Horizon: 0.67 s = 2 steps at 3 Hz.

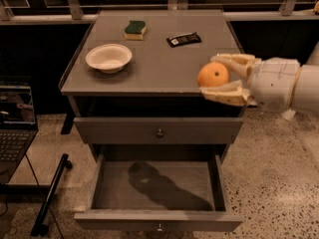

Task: Pick orange from middle drawer and place on counter

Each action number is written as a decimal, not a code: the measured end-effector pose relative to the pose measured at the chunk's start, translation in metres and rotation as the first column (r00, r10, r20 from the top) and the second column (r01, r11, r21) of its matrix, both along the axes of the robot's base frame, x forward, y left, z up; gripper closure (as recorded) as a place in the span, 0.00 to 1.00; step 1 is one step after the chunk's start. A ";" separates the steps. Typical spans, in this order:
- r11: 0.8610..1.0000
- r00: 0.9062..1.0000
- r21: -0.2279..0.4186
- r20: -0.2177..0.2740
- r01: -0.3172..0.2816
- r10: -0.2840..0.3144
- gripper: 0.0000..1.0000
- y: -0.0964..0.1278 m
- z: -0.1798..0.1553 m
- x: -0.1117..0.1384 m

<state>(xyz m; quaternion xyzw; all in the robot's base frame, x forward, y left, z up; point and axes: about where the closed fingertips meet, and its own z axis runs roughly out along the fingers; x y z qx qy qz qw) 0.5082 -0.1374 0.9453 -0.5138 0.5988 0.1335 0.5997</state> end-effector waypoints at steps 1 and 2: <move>0.997 0.996 0.056 0.071 0.045 -0.048 1.00 -0.004 0.039 0.042; 0.987 0.994 0.143 0.064 0.075 -0.085 1.00 -0.003 0.038 0.099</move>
Offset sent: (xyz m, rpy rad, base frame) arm 0.1759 -0.0085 0.0293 0.2618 -0.0554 -0.1333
